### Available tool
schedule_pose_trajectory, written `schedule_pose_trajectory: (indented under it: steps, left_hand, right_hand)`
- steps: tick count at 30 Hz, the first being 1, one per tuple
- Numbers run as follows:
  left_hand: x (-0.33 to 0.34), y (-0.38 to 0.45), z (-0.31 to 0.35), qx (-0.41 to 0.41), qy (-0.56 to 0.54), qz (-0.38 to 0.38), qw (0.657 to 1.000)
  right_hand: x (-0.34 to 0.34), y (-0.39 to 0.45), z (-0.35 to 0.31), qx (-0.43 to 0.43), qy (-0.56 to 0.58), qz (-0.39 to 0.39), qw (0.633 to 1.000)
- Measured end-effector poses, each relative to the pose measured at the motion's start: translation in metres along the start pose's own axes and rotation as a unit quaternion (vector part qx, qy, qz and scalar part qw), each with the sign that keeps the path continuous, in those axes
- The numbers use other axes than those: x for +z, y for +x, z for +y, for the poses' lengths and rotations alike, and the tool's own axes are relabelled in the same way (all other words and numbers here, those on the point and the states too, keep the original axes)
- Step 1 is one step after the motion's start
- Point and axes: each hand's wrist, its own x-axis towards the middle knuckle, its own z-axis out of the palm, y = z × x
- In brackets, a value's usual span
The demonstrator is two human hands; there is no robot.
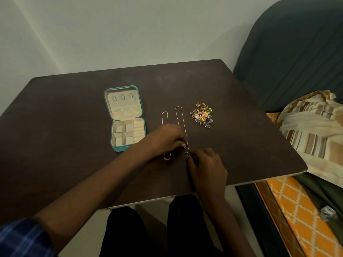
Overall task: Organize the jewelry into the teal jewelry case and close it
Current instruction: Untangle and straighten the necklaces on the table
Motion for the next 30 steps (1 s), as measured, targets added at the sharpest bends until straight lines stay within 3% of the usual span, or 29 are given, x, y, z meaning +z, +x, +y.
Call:
schedule_pose_trajectory:
  steps: [20,30]
  left_hand:
    - [-0.013,0.008,-0.014,0.016,0.136,-0.005,0.991]
    - [-0.014,0.004,-0.006,0.019,0.071,-0.005,0.997]
  right_hand:
    - [-0.004,-0.006,-0.002,0.009,0.004,0.005,1.000]
    - [-0.002,0.001,-0.007,0.017,0.023,-0.009,1.000]
